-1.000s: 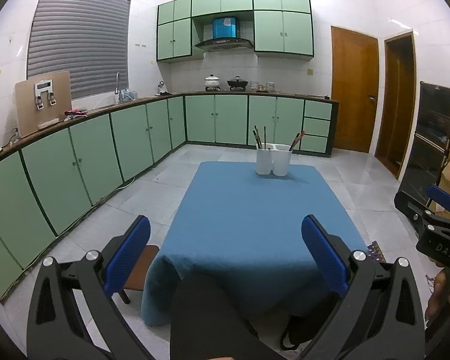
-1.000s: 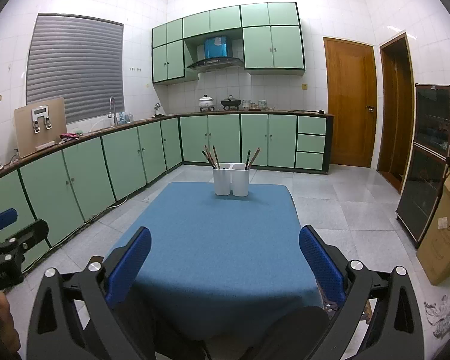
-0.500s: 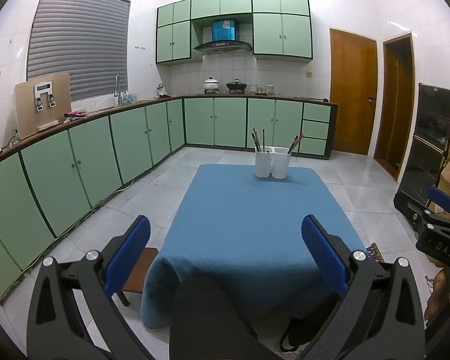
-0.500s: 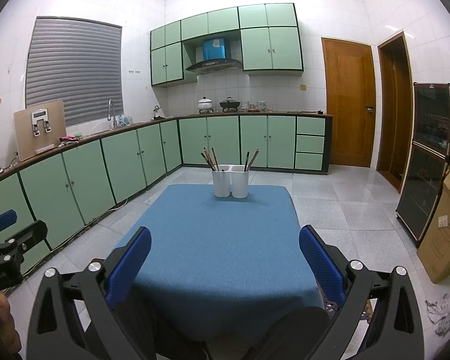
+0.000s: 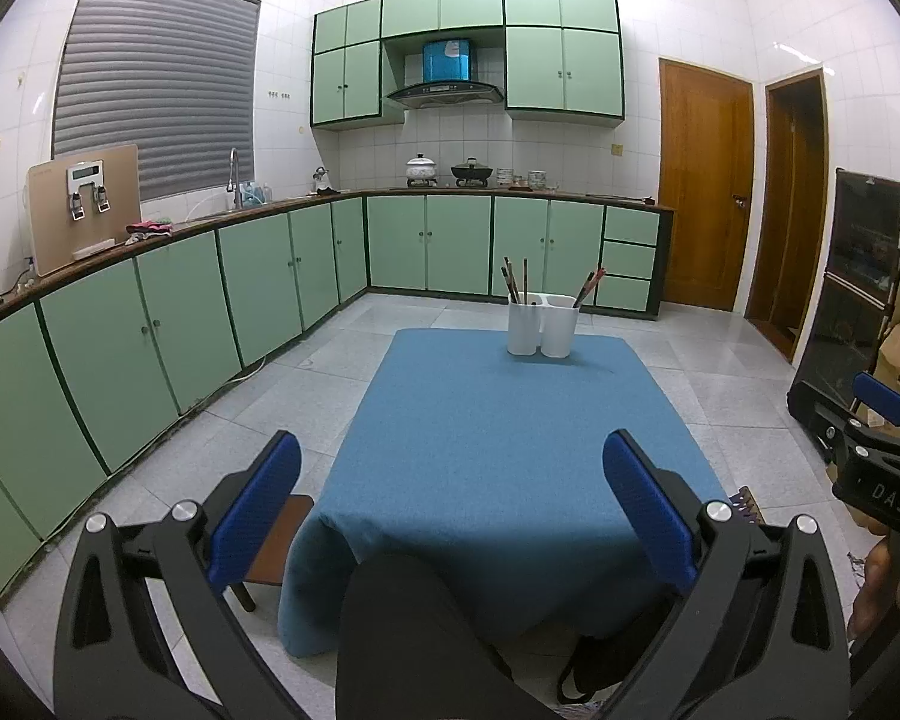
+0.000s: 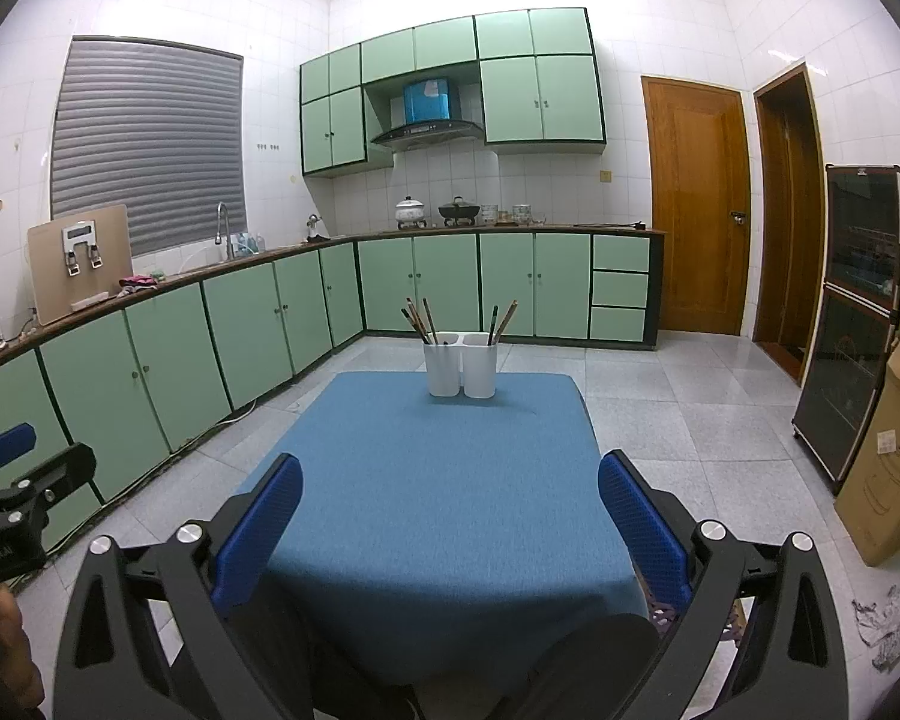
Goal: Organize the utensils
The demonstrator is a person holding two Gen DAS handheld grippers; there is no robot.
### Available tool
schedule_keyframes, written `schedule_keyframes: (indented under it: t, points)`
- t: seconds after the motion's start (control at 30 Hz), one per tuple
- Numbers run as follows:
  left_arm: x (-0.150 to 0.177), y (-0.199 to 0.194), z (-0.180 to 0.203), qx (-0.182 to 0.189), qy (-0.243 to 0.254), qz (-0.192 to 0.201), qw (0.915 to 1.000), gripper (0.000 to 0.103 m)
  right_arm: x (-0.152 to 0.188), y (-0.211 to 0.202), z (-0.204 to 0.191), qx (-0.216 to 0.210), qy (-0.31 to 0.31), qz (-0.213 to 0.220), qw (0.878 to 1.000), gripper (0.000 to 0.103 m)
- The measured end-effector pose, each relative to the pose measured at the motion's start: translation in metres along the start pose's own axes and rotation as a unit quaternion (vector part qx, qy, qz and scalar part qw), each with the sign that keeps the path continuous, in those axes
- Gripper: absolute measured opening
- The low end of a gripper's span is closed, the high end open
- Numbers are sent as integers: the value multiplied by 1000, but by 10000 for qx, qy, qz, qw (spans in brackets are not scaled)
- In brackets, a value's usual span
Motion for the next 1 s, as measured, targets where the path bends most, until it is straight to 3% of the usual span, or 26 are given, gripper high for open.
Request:
schedule_keyframes:
  t: [1.0]
  points:
    - [0, 0, 0, 2, 1, -4, 10000, 98, -1, -2, 1, -9, 13, -3, 10000, 97]
Point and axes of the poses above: each gripper's, at about its wrist camera, not at the fingertips, and y roughly the way its jaws point, z to its right, x to its underside, the point moved 6 cm from there along y, roughly the way its jaws point
